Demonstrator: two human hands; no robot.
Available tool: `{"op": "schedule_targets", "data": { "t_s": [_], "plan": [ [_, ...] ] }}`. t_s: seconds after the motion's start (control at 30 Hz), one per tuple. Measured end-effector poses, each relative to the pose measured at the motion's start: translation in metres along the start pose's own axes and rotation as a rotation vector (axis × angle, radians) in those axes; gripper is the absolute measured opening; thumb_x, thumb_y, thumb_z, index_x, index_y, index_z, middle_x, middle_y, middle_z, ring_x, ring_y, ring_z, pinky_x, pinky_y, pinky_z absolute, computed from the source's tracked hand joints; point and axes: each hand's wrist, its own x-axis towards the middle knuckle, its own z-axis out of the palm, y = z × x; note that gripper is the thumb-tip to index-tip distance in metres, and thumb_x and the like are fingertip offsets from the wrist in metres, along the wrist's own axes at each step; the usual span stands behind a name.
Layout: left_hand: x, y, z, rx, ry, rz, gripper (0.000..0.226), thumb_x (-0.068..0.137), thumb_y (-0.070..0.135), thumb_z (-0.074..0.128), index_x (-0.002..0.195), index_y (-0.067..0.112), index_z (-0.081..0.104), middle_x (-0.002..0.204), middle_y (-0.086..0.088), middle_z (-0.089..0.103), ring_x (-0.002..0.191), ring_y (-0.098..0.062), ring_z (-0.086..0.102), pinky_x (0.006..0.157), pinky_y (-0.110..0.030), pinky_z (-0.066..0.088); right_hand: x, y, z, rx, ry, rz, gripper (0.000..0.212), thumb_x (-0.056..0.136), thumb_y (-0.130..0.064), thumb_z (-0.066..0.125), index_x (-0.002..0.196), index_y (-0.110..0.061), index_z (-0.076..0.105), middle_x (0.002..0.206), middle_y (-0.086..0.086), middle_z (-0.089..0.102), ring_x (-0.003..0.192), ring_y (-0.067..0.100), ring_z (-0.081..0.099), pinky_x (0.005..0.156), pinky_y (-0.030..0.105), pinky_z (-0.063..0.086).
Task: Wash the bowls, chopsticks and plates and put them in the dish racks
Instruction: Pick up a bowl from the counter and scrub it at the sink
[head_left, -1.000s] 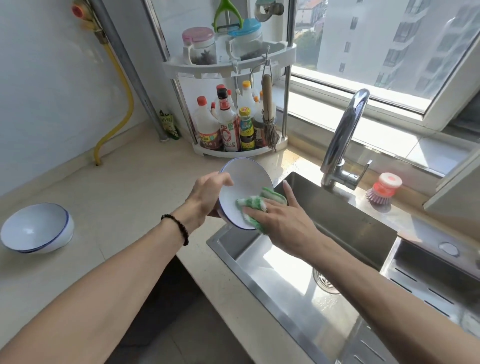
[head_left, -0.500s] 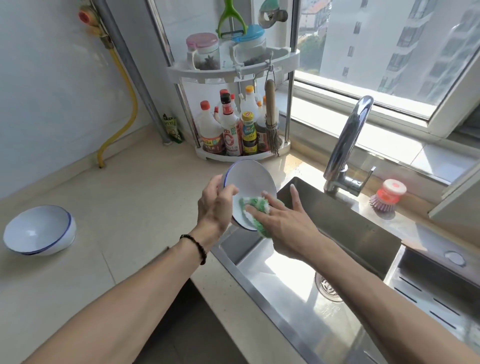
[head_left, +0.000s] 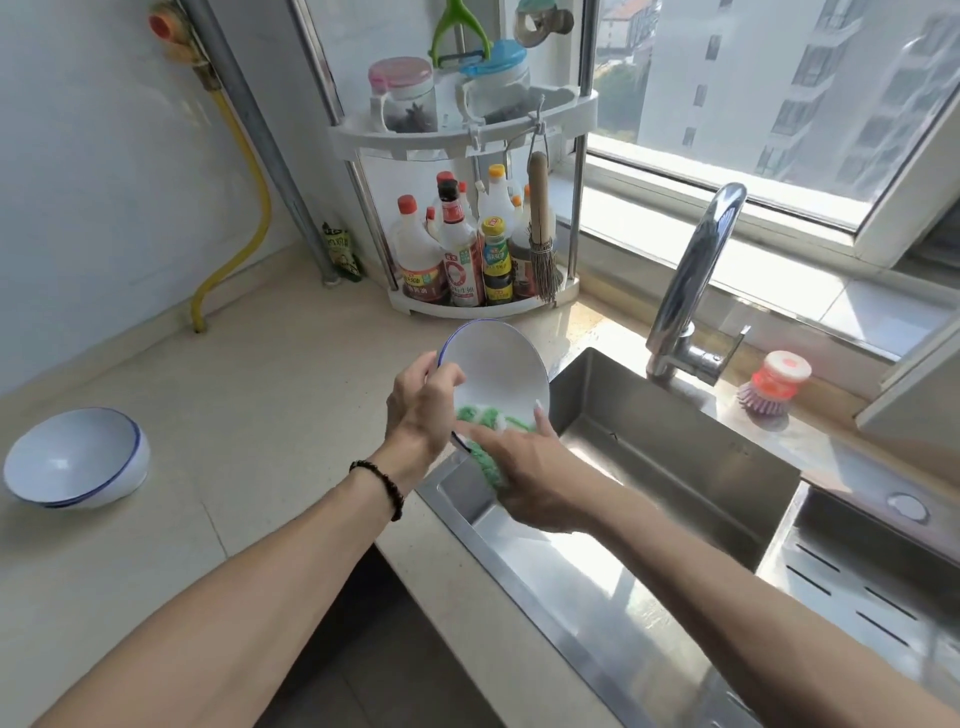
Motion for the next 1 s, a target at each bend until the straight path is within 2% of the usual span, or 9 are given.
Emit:
{"op": "schedule_targets", "data": {
  "t_s": [0.1,0.17,0.3,0.4,0.47,0.53,0.67,0.8,1.0],
  "plan": [
    [0.005,0.005,-0.013,0.034,-0.202,-0.116,0.024,0.072,0.035,0.060,0.082,0.013,0.063,0.082,-0.009,0.059,0.070,-0.027,0.056,0.054,-0.028,0.048,-0.008,0.028,0.004,-0.311,0.118,-0.085,0.072,0.092,-0.006,0.050,0.156,-0.033,0.028,0.147,-0.001,0.054,0.153,0.023,0.020,0.116,0.053,-0.022],
    [0.006,0.004,-0.015,-0.019,-0.224,-0.180,0.017,0.086,0.029,0.058,0.092,0.015,0.064,0.090,-0.011,0.062,0.072,-0.026,0.059,0.051,-0.026,0.049,-0.010,0.040,0.004,-0.424,0.246,-0.134,0.059,0.091,-0.008,0.046,0.147,-0.028,0.048,0.132,0.000,0.066,0.147,0.026,0.035,0.120,0.054,-0.013],
    [-0.003,-0.016,-0.001,-0.281,-0.134,-0.217,0.023,0.091,0.028,0.057,0.112,0.017,0.057,0.109,-0.012,0.065,0.088,-0.026,0.064,0.064,-0.032,0.055,0.000,0.030,0.009,-0.329,0.491,-0.147,0.038,0.080,-0.009,0.052,0.109,-0.021,0.073,0.089,0.001,0.076,0.106,0.025,0.070,0.114,0.049,0.030],
    [-0.017,-0.019,0.018,-0.368,-0.053,-0.154,0.013,0.090,0.024,0.055,0.102,0.019,0.055,0.095,-0.007,0.066,0.079,-0.025,0.061,0.061,-0.031,0.048,0.005,0.004,0.014,-0.049,0.557,-0.064,0.026,0.064,0.000,0.075,0.081,-0.018,0.067,0.063,0.002,0.065,0.062,0.025,0.064,0.088,0.044,0.054],
    [-0.015,-0.018,0.020,-0.307,0.031,-0.089,0.012,0.080,0.032,0.054,0.084,0.021,0.053,0.079,0.008,0.062,0.075,-0.025,0.056,0.062,-0.034,0.043,0.001,-0.001,0.020,0.015,0.436,-0.014,0.037,0.076,-0.003,0.070,0.109,-0.019,0.069,0.094,0.010,0.074,0.107,0.026,0.066,0.110,0.049,0.040],
    [-0.012,-0.016,0.013,-0.202,0.033,0.003,0.014,0.074,0.037,0.052,0.073,0.023,0.052,0.066,0.018,0.059,0.074,-0.024,0.055,0.067,-0.038,0.042,-0.007,0.005,0.014,-0.134,0.227,0.042,0.064,0.089,-0.007,0.057,0.147,-0.029,0.045,0.139,0.011,0.060,0.154,0.023,0.015,0.123,0.052,-0.004],
    [-0.013,-0.013,0.011,-0.112,0.064,0.055,0.023,0.073,0.043,0.051,0.085,0.025,0.060,0.081,0.007,0.065,0.081,-0.020,0.061,0.071,-0.035,0.047,-0.010,0.016,-0.002,-0.382,0.108,0.115,0.075,0.095,-0.011,0.046,0.158,-0.037,0.014,0.168,0.008,-0.010,0.150,0.032,-0.025,0.116,0.062,-0.020],
    [-0.007,-0.008,0.010,-0.059,0.137,0.079,0.038,0.076,0.052,0.053,0.098,0.023,0.063,0.096,0.006,0.067,0.092,-0.018,0.061,0.079,-0.036,0.048,-0.001,-0.011,0.011,-0.015,-0.012,0.078,0.068,0.091,-0.005,0.044,0.154,-0.021,0.028,0.158,0.016,0.031,0.152,0.026,0.015,0.122,0.049,-0.012],
    [-0.008,-0.006,-0.002,0.025,0.040,0.114,0.029,0.081,0.046,0.055,0.063,0.024,0.049,0.061,0.012,0.053,0.062,-0.013,0.048,0.057,-0.030,0.033,-0.004,0.016,0.007,-0.321,0.080,0.023,0.079,0.092,-0.005,0.047,0.161,-0.022,0.011,0.167,0.003,0.016,0.155,0.020,0.004,0.120,0.048,-0.017]
  ]
}}
